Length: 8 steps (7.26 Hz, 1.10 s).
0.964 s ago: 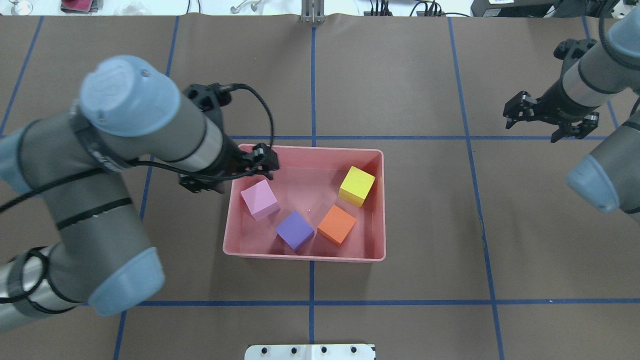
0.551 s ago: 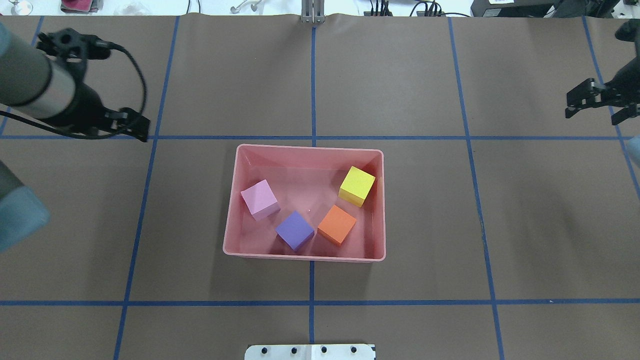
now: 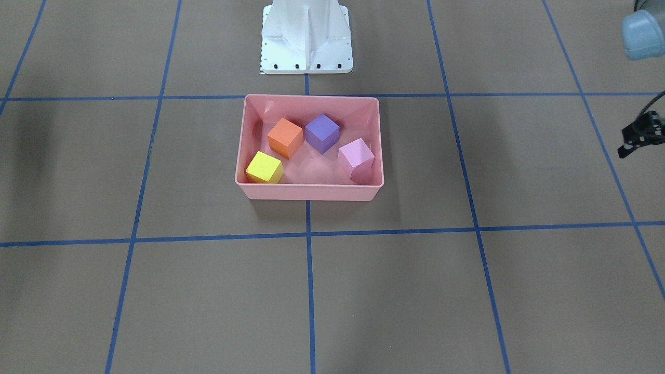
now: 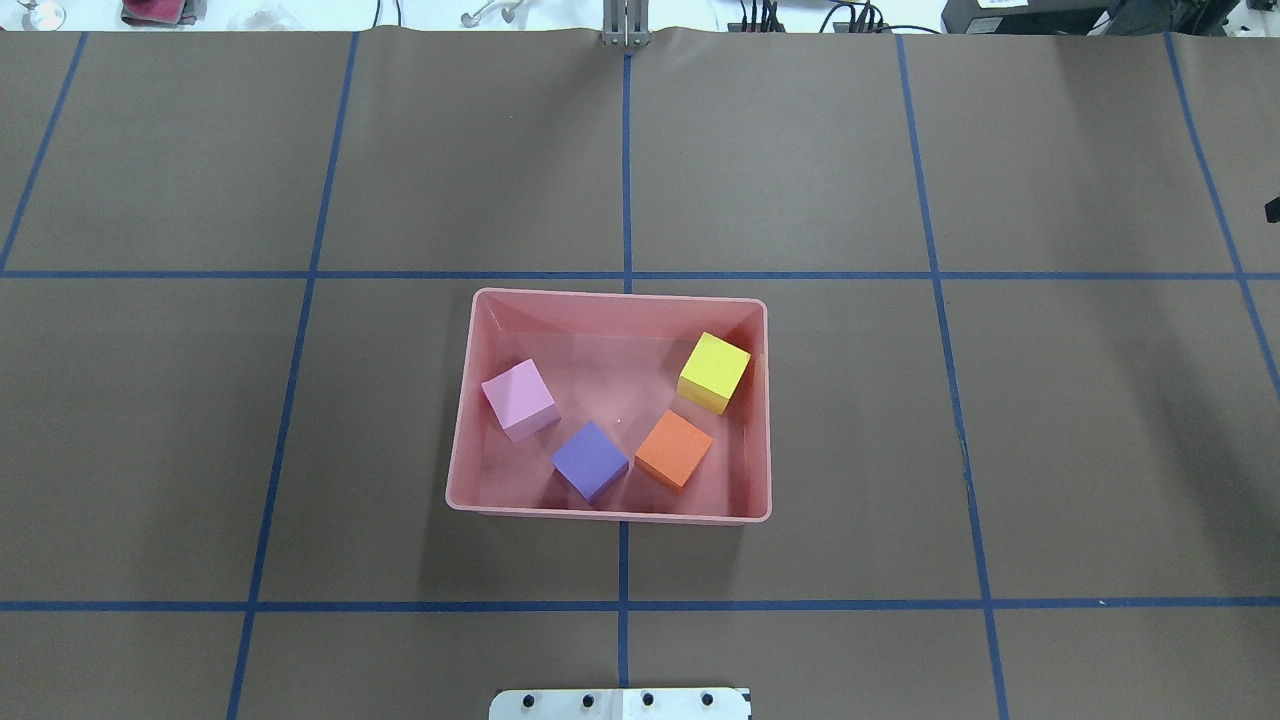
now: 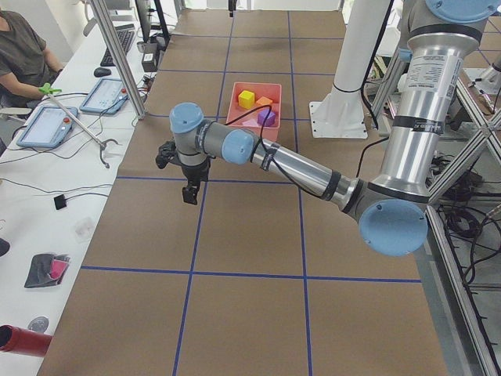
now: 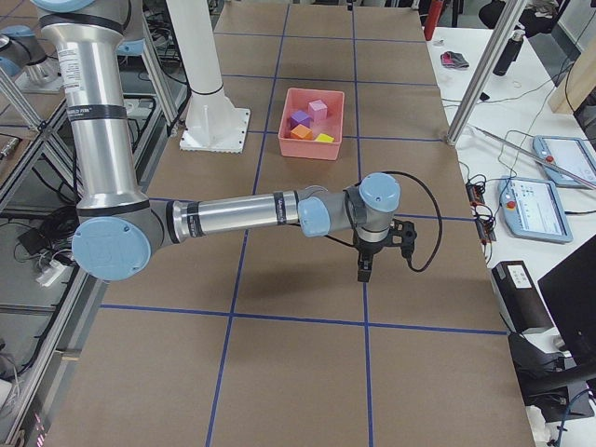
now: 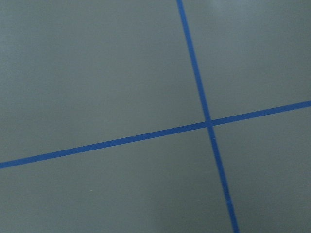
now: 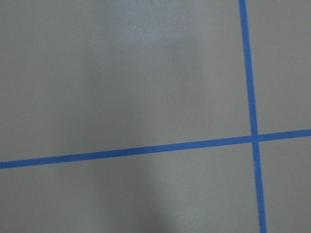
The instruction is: Place blocks into pink bin with both arms
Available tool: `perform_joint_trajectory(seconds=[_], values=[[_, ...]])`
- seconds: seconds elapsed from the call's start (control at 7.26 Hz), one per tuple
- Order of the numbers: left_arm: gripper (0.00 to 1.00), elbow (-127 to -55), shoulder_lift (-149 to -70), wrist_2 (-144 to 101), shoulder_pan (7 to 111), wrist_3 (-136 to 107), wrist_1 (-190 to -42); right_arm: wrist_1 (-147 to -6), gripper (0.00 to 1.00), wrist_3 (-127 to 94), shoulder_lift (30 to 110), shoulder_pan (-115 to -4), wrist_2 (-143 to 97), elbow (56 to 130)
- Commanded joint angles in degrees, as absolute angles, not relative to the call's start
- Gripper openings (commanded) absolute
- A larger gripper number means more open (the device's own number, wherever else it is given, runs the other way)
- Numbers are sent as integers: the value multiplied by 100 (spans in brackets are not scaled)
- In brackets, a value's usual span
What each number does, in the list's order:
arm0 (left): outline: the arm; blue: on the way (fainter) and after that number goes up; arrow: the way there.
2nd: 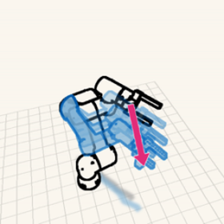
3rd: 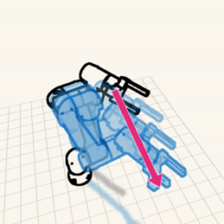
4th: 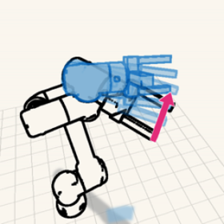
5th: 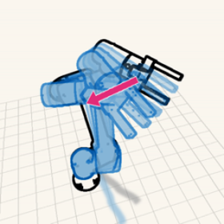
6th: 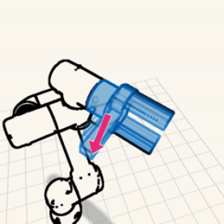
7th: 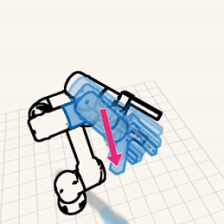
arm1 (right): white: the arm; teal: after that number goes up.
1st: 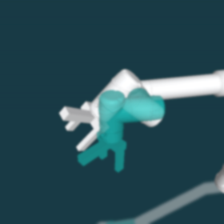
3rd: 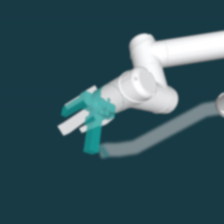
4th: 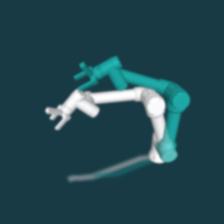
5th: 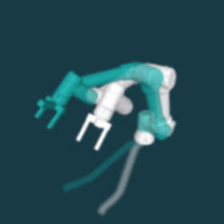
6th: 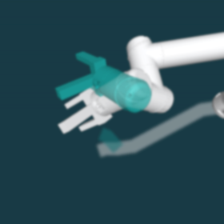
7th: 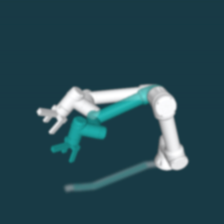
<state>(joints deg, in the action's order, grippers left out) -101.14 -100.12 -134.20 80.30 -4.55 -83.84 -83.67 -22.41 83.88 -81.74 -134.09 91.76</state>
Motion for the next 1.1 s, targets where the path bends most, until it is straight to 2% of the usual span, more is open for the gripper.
perform_joint_trajectory(seconds=[0.0,0.14,0.41,0.69,0.96], values=[[100,-9687,-9967,-13632,8472,-219,-8280,-8200,100,-2206,8402,-8227,-13482,9141],[100,-9468,-9967,-13649,8594,-228,-8314,-8209,100,-2171,8463,-8253,-13622,9132],[100,-9519,-9862,-13676,8675,-237,-8280,-8017,100,-2154,8857,-8349,-13720,9210],[100,-9868,-9083,-13641,8955,-176,-8367,-7305,100,-2224,9088,-8367,-13624,9289],[100,-9896,-8920,-13597,8939,-228,-8446,-7286,100,-2224,9148,-8376,-13641,9299]])
